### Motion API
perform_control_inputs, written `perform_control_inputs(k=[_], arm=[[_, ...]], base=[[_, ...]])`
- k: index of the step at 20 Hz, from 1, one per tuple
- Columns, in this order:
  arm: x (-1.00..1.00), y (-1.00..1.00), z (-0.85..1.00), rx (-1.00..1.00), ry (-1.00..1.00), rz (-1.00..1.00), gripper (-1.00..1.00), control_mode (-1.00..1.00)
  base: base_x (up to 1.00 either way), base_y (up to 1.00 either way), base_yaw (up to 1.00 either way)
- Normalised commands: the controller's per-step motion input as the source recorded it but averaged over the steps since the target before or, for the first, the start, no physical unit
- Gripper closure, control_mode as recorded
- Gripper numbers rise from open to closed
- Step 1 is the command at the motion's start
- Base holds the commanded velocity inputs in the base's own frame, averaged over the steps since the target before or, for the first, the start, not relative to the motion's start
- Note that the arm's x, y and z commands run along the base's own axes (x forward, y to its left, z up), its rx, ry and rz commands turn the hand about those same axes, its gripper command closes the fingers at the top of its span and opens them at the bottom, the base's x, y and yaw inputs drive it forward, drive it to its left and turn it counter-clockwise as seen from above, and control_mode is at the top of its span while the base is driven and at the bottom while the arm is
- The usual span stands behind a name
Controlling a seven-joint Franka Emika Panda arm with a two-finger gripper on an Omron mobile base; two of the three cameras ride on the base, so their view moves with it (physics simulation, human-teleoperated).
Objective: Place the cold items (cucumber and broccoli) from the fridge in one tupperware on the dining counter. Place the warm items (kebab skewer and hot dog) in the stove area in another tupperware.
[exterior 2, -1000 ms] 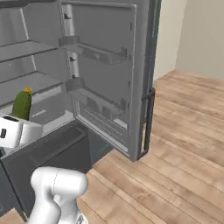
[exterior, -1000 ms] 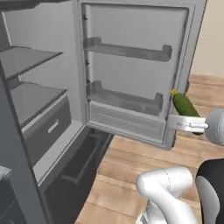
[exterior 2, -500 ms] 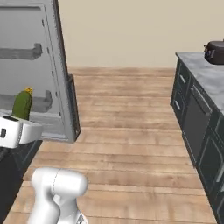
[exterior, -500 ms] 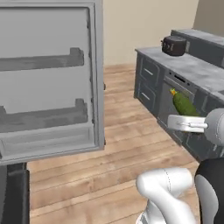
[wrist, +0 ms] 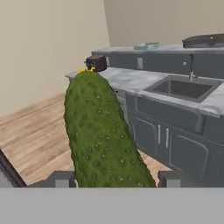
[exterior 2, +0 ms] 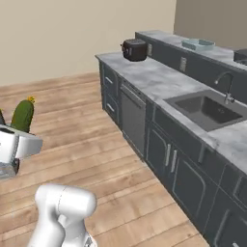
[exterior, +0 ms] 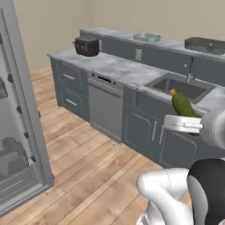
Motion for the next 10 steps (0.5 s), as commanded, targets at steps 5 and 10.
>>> perform_control_inputs(k=[5,10], arm=[[0.0,0.0,0.0,0.0,0.0,0.0,1.0,1.0],[0.0,0.0,0.0,0.0,0.0,0.0,1.0,1.0]], base=[[1.0,0.0,0.25],[0.94,-0.08,0.69]])
